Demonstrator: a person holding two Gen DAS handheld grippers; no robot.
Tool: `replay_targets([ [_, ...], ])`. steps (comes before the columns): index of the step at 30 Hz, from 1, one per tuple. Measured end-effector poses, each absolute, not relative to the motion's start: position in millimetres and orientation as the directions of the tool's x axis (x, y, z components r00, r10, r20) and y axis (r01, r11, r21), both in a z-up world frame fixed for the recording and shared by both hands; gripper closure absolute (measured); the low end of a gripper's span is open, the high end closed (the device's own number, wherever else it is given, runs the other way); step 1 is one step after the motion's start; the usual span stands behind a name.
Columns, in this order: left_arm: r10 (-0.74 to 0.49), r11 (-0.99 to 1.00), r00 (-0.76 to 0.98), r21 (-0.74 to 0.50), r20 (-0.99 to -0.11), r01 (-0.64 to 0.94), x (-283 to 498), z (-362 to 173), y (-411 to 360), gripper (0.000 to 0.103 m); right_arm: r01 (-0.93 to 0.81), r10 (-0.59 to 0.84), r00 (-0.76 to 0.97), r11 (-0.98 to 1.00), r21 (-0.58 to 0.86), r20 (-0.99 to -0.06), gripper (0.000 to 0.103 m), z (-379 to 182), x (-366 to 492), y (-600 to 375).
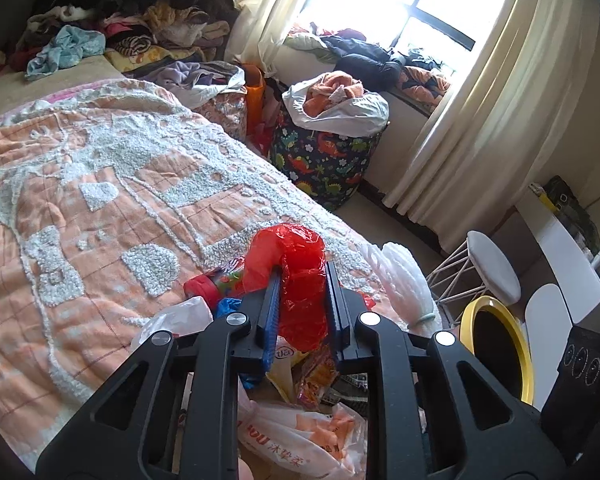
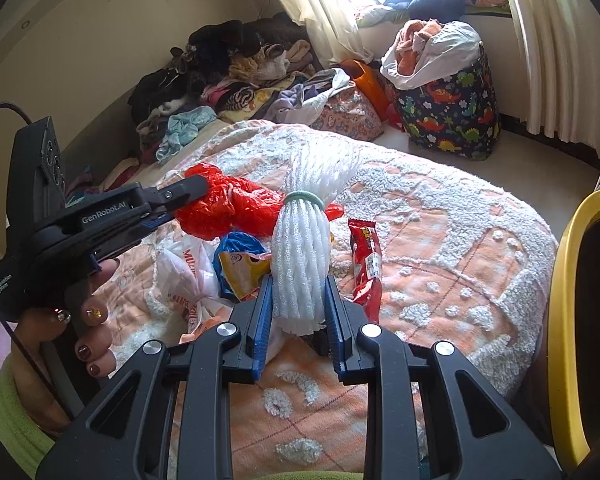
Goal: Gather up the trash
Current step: 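Grasp the red plastic bag with the left gripper while the right grasps another foam net, then carry the red bag and the foam net over the yellow bin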
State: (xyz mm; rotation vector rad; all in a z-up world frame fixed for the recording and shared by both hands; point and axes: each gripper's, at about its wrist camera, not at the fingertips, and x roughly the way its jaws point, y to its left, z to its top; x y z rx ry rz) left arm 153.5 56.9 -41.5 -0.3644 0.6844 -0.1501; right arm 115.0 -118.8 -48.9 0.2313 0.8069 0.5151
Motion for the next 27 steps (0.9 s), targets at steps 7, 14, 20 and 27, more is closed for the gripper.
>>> replay_targets([
  [7,-0.263,0.925,0.793,-0.378,-0.549,0.044,145,-22,50,0.091,-0.353,0.523,0.608,0.852,0.387,-0.597,0.080,-34,107,-129],
  [14,-0.280,0.926,0.806,-0.367,-0.521,0.084,136,-6,41,0.091,-0.345,0.512,0.647,0.858,0.381,-0.566,0.080,-20,99,-142],
  [20,-0.299,0.928,0.803,-0.353,-0.515,0.119,131,-2,27,0.091,-0.322,0.495,0.680,0.864,0.387,-0.540,0.080,-8,94,-161],
  [27,-0.331,0.926,0.788,-0.338,-0.519,0.167,126,-1,4,0.091,-0.283,0.468,0.712,0.874,0.396,-0.523,0.080,-1,91,-187],
])
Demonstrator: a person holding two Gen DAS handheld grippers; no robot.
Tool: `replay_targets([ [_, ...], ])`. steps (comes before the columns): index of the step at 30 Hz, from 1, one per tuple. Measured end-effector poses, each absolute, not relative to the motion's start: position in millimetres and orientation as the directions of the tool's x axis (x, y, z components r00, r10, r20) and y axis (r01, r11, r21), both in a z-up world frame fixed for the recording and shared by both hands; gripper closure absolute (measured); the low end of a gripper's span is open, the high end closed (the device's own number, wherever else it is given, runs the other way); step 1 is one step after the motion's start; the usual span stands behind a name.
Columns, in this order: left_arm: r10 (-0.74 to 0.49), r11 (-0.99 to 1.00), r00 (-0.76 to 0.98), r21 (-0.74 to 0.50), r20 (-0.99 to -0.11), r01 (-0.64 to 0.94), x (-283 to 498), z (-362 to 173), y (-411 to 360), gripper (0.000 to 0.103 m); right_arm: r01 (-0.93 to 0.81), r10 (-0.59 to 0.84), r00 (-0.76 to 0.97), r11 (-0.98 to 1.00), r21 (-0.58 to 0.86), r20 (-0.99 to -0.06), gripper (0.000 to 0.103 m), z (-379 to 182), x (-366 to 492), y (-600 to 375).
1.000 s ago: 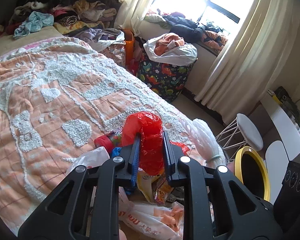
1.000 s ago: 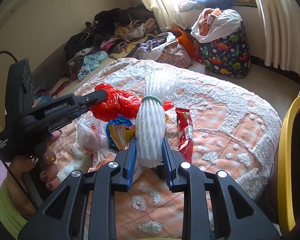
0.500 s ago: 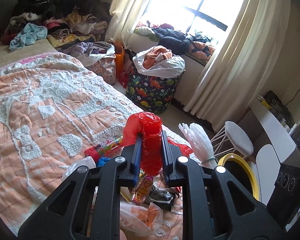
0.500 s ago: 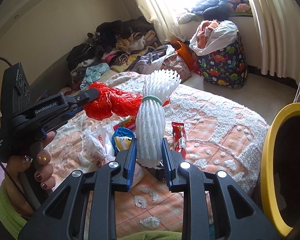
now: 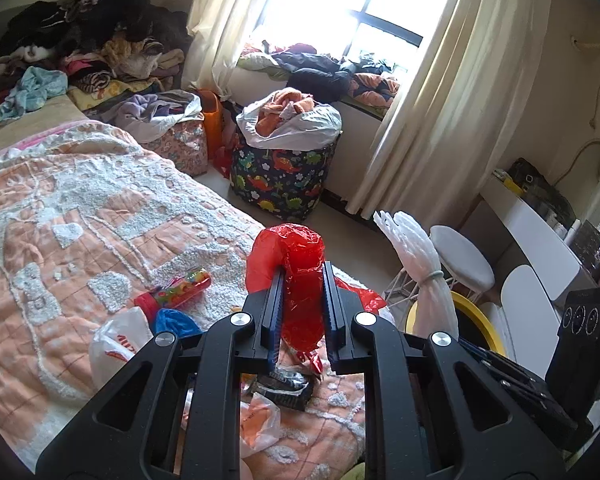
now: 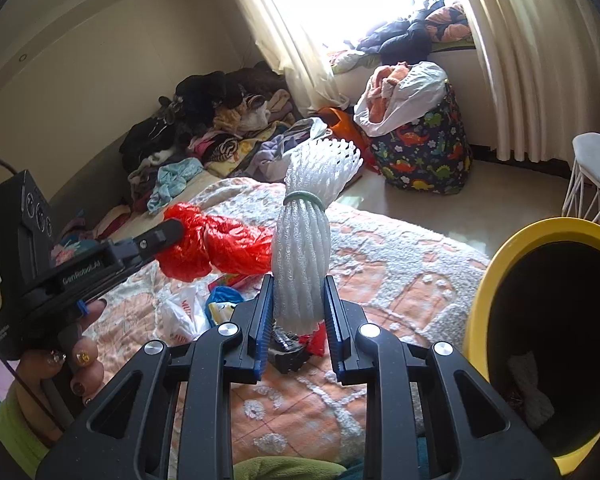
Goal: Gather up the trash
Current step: 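Carry the red bag and the foam net over the yellow bin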
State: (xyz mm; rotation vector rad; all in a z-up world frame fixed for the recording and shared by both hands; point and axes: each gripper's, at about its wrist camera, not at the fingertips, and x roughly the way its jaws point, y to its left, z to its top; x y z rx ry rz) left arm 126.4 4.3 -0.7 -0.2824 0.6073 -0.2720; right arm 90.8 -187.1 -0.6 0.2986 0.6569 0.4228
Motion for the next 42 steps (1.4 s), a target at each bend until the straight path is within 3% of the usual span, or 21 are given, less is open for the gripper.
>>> replay_targets([
  [42,-0.469,0.883,0.693,-0.261,-0.548,0.391,109,-7,-101,0.091,0.027,0.231,0.804,0.907,0.420,-0.549,0.080,-11,82,-334],
])
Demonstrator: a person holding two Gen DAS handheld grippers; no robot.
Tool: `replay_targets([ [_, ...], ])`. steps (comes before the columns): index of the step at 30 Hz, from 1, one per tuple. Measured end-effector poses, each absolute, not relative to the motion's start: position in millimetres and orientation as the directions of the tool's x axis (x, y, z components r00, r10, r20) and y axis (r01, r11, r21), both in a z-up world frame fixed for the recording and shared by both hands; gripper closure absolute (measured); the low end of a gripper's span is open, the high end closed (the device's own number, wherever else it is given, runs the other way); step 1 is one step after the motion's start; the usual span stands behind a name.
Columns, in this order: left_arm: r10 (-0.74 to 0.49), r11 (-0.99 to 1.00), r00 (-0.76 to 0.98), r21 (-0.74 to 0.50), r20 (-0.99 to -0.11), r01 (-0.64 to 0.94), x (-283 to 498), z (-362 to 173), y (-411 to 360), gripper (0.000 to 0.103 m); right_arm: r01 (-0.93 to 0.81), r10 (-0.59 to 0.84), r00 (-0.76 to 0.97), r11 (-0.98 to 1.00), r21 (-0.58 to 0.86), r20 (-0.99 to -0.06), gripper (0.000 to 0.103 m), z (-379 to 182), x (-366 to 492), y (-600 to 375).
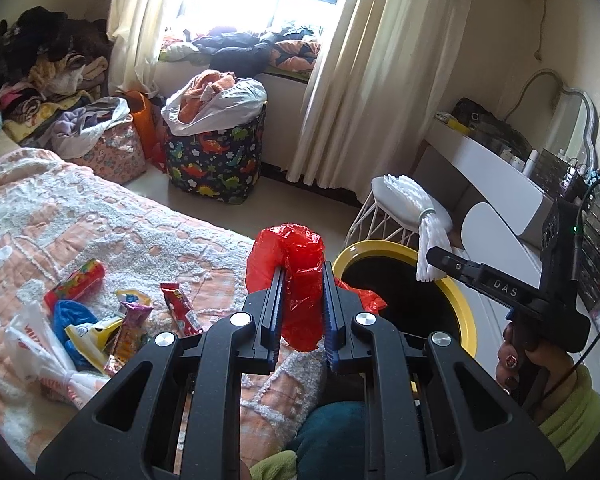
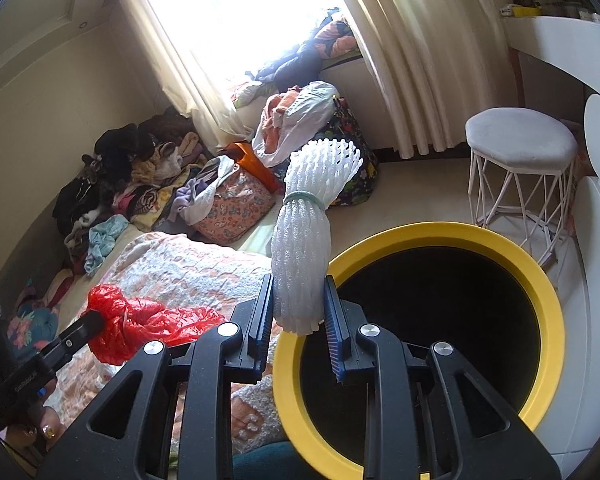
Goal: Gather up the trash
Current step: 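Carry the red bag and the foam net over the yellow bin, then open both grippers to drop the red bag and foam net into the bin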
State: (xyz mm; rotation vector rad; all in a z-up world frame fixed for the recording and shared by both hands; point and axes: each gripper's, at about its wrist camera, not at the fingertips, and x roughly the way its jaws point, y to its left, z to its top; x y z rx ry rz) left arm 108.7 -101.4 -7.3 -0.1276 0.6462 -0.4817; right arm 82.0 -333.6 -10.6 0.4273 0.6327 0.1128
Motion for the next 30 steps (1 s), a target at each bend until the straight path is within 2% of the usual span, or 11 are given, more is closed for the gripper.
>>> replay_targets([
  [19,-0.508,0.854,0.639,-0.237,-0.578,0.464,110,-30,-153,0.091,0.160,0.167,0.756,0.891,0.425,-0.633,0.080,-33,87,-368],
  [30,-0.506,0.839,0.579,-0.206,-0.639,0.504,119,-60,-191,0.091,0.225,0.162,0.700,0.874,0.431,-0.695,0.080,-52,89,-387],
])
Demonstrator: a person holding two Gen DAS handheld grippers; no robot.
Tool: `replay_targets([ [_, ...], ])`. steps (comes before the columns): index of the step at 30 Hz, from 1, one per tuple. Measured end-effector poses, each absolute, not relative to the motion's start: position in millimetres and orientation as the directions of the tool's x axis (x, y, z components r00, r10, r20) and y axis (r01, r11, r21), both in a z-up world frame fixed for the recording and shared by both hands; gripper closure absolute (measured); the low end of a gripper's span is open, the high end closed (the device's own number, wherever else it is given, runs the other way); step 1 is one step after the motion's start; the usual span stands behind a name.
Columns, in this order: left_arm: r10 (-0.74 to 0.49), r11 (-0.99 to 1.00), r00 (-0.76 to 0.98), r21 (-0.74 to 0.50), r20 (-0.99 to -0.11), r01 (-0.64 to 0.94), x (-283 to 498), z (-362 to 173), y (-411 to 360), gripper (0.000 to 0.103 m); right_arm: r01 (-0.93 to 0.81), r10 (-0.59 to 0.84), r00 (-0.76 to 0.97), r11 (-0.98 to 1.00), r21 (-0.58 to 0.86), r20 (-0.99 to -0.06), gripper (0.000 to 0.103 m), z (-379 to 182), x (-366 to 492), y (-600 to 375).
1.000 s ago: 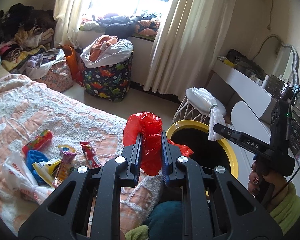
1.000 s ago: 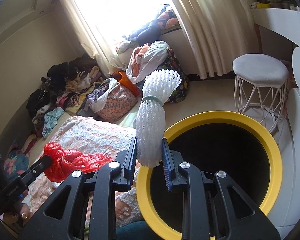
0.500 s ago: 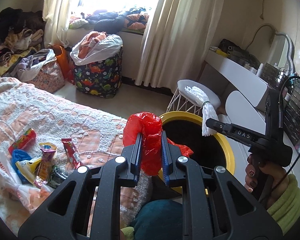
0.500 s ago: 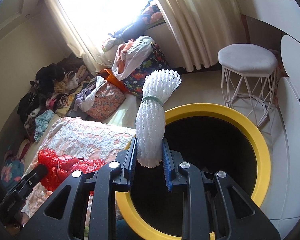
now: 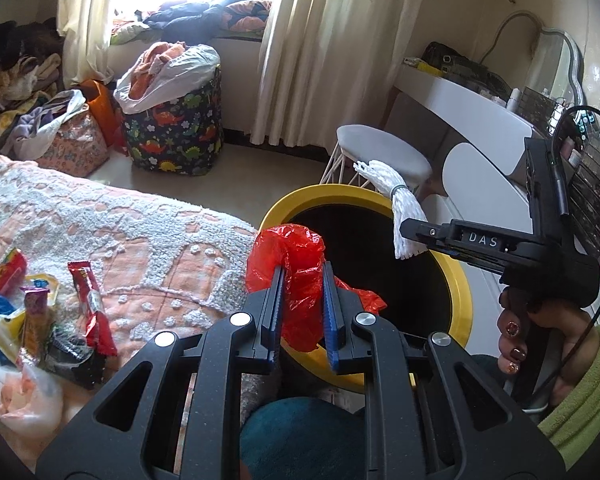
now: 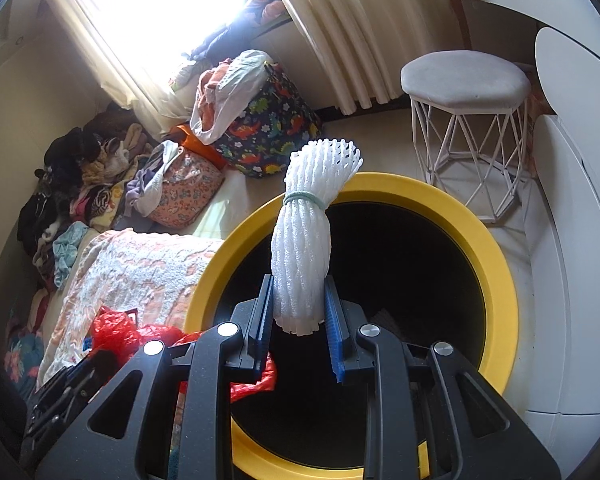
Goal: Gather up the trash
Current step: 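Open both grippers to drop the red bag and foam net into the bin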
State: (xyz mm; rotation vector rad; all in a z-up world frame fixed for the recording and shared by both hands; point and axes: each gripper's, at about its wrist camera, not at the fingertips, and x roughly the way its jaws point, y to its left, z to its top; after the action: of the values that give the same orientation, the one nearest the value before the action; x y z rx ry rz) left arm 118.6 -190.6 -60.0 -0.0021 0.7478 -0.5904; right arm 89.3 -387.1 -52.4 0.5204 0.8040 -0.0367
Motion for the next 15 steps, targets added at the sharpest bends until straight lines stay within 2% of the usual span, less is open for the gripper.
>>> replay_targets([
  [3,-0.498,0.840,0.571,-0.202,-0.653,0.503,123,-65,-197,0.091,0.223,0.172,0.682,0.877,0.426,-0.711,0.078,-56,90,-388],
  [5,-0.488,0.848,0.570,-0.203,-0.661,0.490,126,-69,-197,0.084,0.225,0.171,0.669,0.881,0.417,-0.723,0.067,-57,92,-387],
  [7,-0.485,0.854,0.564,-0.223,-0.668,0.471,130,-73,-194,0.068,0.236,0.160,0.670,0.880,0.413,-0.725,0.059,-57,92,-386],
  [9,-0.479,0.860,0.569,-0.227,-0.668,0.457,130,-74,-189,0.058,0.240,0.159,0.670,0.878,0.414,-0.725,0.058,-58,92,-386],
  [11,-0.475,0.866,0.578,-0.235,-0.664,0.442,130,-74,-182,0.048,0.249,0.150,0.672,0.877,0.412,-0.725,0.053,-59,92,-386],
  [12,-0.469,0.871,0.587,-0.236,-0.660,0.430,129,-73,-179,0.035,0.250,0.149,0.674,0.875,0.413,-0.723,0.052,-58,92,-386],
  [13,-0.463,0.876,0.596,-0.237,-0.657,0.420,128,-72,-175,0.027,0.249,0.148,0.679,0.875,0.416,-0.719,0.050,-58,91,-385],
  [15,-0.454,0.883,0.611,-0.237,-0.649,0.405,126,-69,-168,0.024,0.244,0.143,0.692,0.876,0.416,-0.707,0.048,-54,90,-383],
])
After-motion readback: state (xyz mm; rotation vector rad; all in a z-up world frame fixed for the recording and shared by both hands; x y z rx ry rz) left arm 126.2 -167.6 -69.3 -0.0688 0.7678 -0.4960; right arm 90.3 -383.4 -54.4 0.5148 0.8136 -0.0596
